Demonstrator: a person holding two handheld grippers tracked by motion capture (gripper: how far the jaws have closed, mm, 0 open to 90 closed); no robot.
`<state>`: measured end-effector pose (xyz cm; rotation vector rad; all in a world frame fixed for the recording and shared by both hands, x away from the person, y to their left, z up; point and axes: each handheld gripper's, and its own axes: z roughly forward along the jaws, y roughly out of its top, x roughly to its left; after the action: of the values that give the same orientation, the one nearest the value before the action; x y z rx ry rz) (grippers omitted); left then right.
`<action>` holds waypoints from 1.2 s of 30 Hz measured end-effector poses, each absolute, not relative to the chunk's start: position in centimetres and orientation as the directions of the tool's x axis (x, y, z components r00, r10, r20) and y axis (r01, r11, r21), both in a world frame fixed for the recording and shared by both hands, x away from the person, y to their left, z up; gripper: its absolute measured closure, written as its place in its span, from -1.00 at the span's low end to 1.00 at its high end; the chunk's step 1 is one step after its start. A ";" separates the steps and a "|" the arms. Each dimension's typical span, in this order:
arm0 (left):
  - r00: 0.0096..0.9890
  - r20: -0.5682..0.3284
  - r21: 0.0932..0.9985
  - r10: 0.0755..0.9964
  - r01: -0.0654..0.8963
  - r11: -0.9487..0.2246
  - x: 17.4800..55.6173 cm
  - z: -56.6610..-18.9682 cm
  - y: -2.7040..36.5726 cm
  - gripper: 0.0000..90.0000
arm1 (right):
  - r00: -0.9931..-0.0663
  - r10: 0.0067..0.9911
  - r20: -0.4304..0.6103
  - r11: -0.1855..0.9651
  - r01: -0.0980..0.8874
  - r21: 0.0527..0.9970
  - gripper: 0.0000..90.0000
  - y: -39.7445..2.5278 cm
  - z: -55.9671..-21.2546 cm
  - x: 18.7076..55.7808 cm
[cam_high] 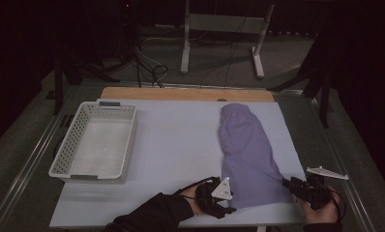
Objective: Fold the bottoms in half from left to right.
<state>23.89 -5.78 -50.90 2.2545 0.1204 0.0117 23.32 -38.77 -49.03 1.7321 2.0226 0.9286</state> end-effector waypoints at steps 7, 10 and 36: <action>0.998 -0.023 0.778 0.055 0.052 -0.626 24.0 -51.3 -7.5 0.04 | -0.238 0.957 0.164 0.064 0.728 0.682 0.00 -38.2 -49.6 24.4; 0.999 -0.024 0.758 0.037 0.042 -0.651 24.3 -52.2 -8.7 0.06 | -0.214 0.957 0.199 0.040 0.772 0.635 0.32 -38.5 -51.1 25.1; 0.998 0.000 0.722 0.061 0.042 -0.691 24.2 -51.5 -7.9 0.92 | -0.119 0.969 0.216 -0.023 0.830 0.557 0.98 -38.3 -50.8 24.4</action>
<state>24.23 -7.95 -51.55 2.3344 0.0713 0.0298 24.37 -38.27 -50.78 1.9089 2.0131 0.8519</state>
